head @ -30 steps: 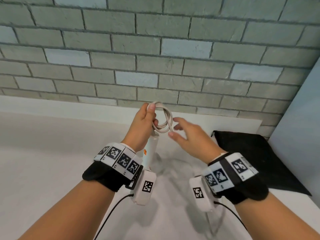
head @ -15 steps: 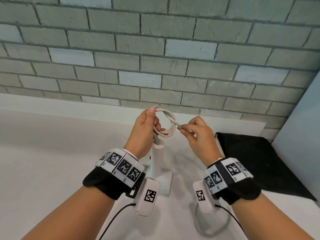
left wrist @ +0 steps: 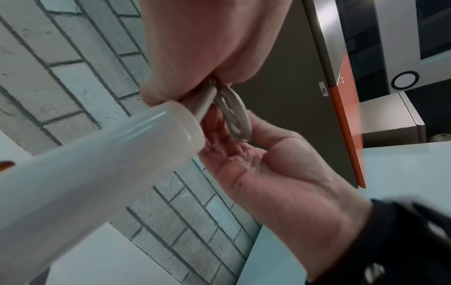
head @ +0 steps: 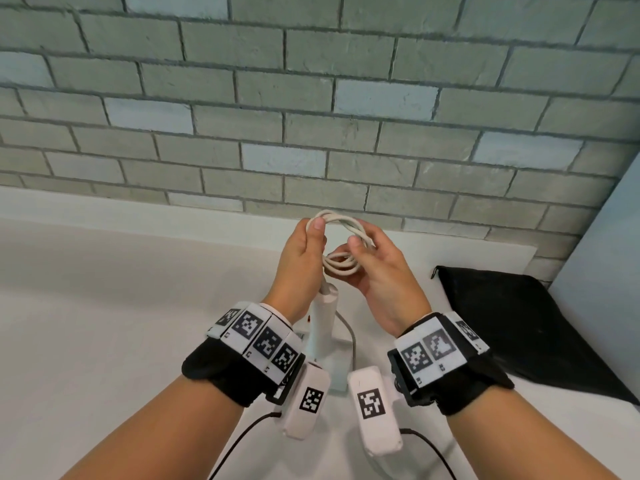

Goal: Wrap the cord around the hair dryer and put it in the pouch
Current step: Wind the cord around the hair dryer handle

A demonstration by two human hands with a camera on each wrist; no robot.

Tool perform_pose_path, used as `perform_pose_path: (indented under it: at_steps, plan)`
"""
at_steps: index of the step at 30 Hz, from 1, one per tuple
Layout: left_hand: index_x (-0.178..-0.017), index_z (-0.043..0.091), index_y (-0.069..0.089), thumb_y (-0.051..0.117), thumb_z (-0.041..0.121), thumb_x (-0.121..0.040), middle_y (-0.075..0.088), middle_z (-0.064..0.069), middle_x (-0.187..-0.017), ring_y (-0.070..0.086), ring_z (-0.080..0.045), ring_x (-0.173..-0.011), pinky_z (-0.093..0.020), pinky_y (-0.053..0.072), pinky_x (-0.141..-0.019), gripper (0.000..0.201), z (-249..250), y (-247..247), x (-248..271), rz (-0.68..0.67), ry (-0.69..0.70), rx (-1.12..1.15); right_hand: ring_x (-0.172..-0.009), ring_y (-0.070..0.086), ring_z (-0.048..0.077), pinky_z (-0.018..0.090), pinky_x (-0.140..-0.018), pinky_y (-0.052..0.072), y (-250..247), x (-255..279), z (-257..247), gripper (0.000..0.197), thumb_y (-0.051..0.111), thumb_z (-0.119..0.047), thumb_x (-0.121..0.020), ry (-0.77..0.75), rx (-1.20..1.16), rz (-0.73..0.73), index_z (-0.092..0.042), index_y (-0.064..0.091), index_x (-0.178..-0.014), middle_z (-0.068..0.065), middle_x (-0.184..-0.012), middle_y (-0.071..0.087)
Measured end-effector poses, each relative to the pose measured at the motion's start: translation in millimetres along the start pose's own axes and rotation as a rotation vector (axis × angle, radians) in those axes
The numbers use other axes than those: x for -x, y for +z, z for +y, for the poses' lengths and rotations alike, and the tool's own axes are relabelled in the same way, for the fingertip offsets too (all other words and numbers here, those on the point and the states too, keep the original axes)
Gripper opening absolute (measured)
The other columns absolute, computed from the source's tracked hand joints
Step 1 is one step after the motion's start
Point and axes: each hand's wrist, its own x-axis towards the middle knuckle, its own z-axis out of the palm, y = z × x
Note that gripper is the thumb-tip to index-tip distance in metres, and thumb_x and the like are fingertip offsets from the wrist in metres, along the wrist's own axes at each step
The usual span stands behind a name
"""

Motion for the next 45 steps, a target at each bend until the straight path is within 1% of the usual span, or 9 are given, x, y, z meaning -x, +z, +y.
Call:
perform_pose_path:
  at_steps: [11,18,23,26,30,34,37,41,45]
  plan:
    - [-0.077,0.02,0.044,0.032,0.029,-0.098,0.042,0.005,-0.066,0.042,-0.001,-0.056,-0.018,0.039,-0.054,0.026,1,1,3,-0.025,0.121,-0.117,-0.054,0.051,0.012,0.034,-0.068,0.052,5,0,-21,0.011,0.047,-0.007,-0.083,0.182,-0.395,-0.132,-0.01,0.053,-0.09,-0.002,-0.05,0.051]
    - [-0.091,0.01,0.048,0.034,0.031,-0.097,0.047,-0.001,-0.065,0.046,-0.018,-0.061,-0.033,0.041,-0.051,0.026,0,4,1,-0.019,0.115,-0.136,-0.07,0.055,0.014,0.035,-0.072,0.052,1,1,-16,0.051,0.05,0.016,-0.078,0.127,0.076,0.003,-0.015,0.043,-0.117,0.001,-0.081,0.048]
    - [-0.08,0.016,0.044,0.036,0.033,-0.096,0.046,-0.002,-0.066,0.046,-0.021,-0.061,-0.042,0.041,-0.056,0.025,-3,7,-2,0.023,0.117,-0.19,-0.063,0.058,0.016,0.025,-0.05,0.047,-6,12,-17,0.018,0.058,-0.001,-0.082,0.216,0.39,0.062,-0.007,0.049,-0.096,0.009,-0.082,0.057]
    - [-0.075,0.019,0.041,0.037,0.033,-0.096,0.044,-0.001,-0.065,0.042,-0.018,-0.06,-0.034,0.038,-0.058,0.026,-6,11,-5,0.05,0.125,-0.182,-0.05,0.06,0.015,0.022,-0.047,0.052,-11,17,-20,0.01,0.054,-0.001,-0.086,0.268,0.273,0.084,-0.004,0.055,-0.076,0.01,-0.065,0.06]
    - [-0.076,0.022,0.043,0.038,0.035,-0.096,0.045,-0.003,-0.068,0.045,-0.018,-0.061,-0.029,0.039,-0.058,0.024,-6,11,-9,-0.007,0.085,-0.163,-0.057,0.066,0.02,0.029,-0.058,0.059,-18,11,-24,0.015,0.05,0.004,-0.087,0.249,-0.107,0.177,0.001,0.051,-0.102,0.013,-0.07,0.063]
    - [-0.078,0.018,0.042,0.037,0.034,-0.097,0.046,-0.002,-0.061,0.046,-0.012,-0.047,-0.024,0.037,-0.045,0.026,0,8,-10,-0.09,-0.041,-0.05,-0.067,0.065,0.026,0.04,-0.075,0.057,-22,7,-27,0.008,0.044,-0.002,-0.092,0.173,-0.273,0.174,-0.006,0.047,-0.098,0.006,-0.06,0.055]
    - [-0.078,0.02,0.043,0.035,0.035,-0.097,0.046,-0.001,-0.061,0.047,-0.011,-0.049,-0.026,0.036,-0.045,0.026,3,10,-9,-0.076,-0.05,-0.03,-0.057,0.057,0.018,0.032,-0.068,0.059,-22,10,-25,0.012,0.047,-0.006,-0.091,0.154,-0.314,0.103,-0.004,0.049,-0.103,0.005,-0.055,0.049]
    - [-0.083,0.014,0.045,0.036,0.035,-0.097,0.047,0.0,-0.064,0.049,-0.005,-0.046,-0.022,0.035,-0.038,0.026,0,14,-11,-0.056,-0.062,-0.035,-0.037,0.036,0.007,0.019,-0.043,0.042,-25,16,-17,0.035,0.044,0.015,-0.082,0.154,-0.058,0.127,-0.007,0.046,-0.109,-0.001,-0.049,0.05]
    - [-0.081,0.018,0.046,0.037,0.033,-0.097,0.046,0.001,-0.063,0.053,0.0,-0.042,-0.039,0.048,-0.058,0.024,-3,12,-15,-0.032,-0.118,0.066,-0.056,0.047,0.014,0.028,-0.054,0.043,-41,16,-8,0.041,0.055,0.011,-0.074,-0.038,0.664,0.273,-0.011,0.051,-0.108,0.0,-0.065,0.048]
